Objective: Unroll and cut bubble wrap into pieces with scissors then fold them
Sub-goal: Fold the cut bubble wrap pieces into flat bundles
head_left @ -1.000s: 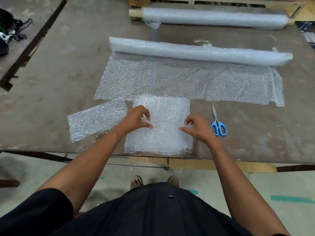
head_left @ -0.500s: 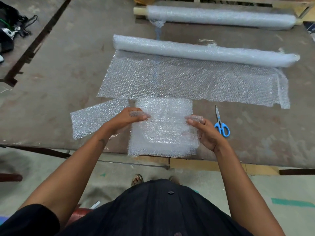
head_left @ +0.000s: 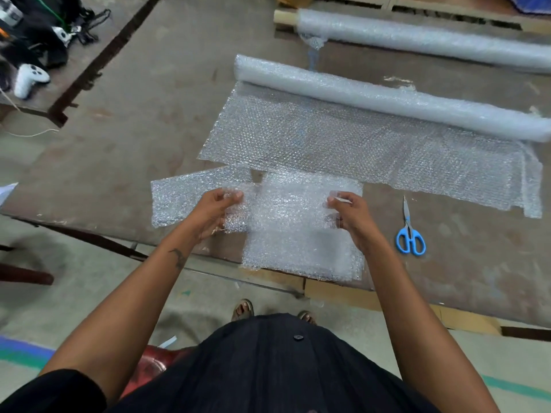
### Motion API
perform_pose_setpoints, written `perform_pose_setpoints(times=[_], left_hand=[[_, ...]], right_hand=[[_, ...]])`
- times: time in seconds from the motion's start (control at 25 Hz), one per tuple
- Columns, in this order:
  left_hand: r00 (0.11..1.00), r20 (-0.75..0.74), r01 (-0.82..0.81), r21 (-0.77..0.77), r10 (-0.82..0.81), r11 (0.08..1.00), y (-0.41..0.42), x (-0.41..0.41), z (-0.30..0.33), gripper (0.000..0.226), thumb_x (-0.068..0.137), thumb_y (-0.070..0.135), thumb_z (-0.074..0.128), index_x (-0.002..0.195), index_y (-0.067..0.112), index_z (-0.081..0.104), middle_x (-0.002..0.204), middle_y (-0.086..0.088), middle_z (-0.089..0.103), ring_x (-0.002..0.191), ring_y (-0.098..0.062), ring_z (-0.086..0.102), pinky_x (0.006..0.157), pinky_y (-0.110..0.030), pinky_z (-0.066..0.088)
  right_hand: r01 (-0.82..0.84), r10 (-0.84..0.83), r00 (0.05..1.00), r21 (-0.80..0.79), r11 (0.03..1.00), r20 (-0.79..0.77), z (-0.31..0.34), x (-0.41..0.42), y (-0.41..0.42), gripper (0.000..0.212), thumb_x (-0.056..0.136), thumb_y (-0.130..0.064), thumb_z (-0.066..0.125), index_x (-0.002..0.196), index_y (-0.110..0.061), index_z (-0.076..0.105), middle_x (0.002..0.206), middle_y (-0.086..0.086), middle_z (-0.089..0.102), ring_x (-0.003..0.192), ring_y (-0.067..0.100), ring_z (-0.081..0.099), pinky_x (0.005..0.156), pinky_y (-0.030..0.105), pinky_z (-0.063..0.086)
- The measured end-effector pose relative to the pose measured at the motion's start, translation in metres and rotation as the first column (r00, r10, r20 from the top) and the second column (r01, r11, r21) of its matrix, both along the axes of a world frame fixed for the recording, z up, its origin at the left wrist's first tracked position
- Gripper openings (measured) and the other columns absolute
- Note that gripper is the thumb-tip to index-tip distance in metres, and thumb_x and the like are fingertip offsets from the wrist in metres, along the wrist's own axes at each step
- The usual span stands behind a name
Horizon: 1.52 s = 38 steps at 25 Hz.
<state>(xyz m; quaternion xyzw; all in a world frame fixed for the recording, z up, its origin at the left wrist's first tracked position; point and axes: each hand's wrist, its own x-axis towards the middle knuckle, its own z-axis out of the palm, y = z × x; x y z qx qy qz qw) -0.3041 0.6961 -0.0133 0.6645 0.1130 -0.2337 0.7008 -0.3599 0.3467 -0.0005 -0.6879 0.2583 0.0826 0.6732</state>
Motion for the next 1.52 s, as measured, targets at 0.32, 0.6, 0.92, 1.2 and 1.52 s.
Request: perform_pose_setpoints(times=[0.32,0.6,0.92,1.2,1.52], left_hand=[[0.887,0.394,-0.427,0.503,0.24,0.751,0.083,0.008,-0.022,0.035,0.101,0.053,0.066,0.103,0.018,0.069,0.089,0.005,0.07,0.076,-0.021,0.069,0.075,-0.04,0.055],[0.867,0.461,-0.471,0.632,0.19,0.615,0.139,0.04,-0.026,0.052,0.1,0.042,0.071,0.135,0.008,0.053,0.102,-0.003,0.066,0.094,-0.024,0.065,0.075,-0.026,0.04],[0.862,0.472,-0.371,0.838,-0.188,0.401,0.144,0.022,-0.033,0.062,0.107,0.047,0.056,0.158,0.02,0.035,0.156,-0.013,0.037,0.145,-0.034,0.038,0.119,-0.06,0.029],[0.811,0.184,-0.044,0.966,-0.556,0.256,0.128,0.038,-0.055,0.069,0.108,0.072,0.02,0.168,0.045,-0.001,0.179,0.001,-0.005,0.165,-0.02,-0.003,0.131,-0.056,0.003],[0.837,0.231,-0.098,0.955,-0.496,0.28,0.132,0.035,-0.046,0.086,0.102,0.082,0.018,0.168,0.035,-0.012,0.175,-0.001,-0.026,0.162,-0.021,-0.018,0.127,-0.055,-0.011]], right_hand=[[-0.055,0.108,0.985,-0.342,0.938,0.137,-0.005,0.072,0.124,0.03,0.101,-0.023,0.072,0.123,-0.019,0.052,0.095,-0.002,0.075,0.077,0.021,0.072,0.066,0.035,0.055],[-0.076,0.223,0.963,-0.647,0.759,0.148,-0.038,0.13,0.198,0.016,0.102,-0.014,0.069,0.105,-0.016,0.054,0.097,0.002,0.065,0.093,0.026,0.066,0.074,0.034,0.044],[0.058,0.344,0.905,-0.873,0.485,0.251,-0.048,0.1,0.231,0.047,0.11,-0.028,0.052,0.152,-0.009,0.044,0.156,0.015,0.047,0.144,0.031,0.044,0.12,0.046,0.039],[-0.432,0.717,0.653,-0.898,0.087,-0.245,-0.073,0.102,0.253,0.072,0.109,-0.068,0.015,0.171,-0.035,-0.001,0.178,0.002,-0.017,0.164,0.029,-0.013,0.13,0.062,0.002],[-0.336,0.665,0.741,-0.91,0.244,-0.095,-0.053,0.092,0.226,0.077,0.106,-0.072,0.024,0.17,-0.03,0.017,0.179,0.006,0.007,0.165,0.031,0.007,0.131,0.055,0.01]])
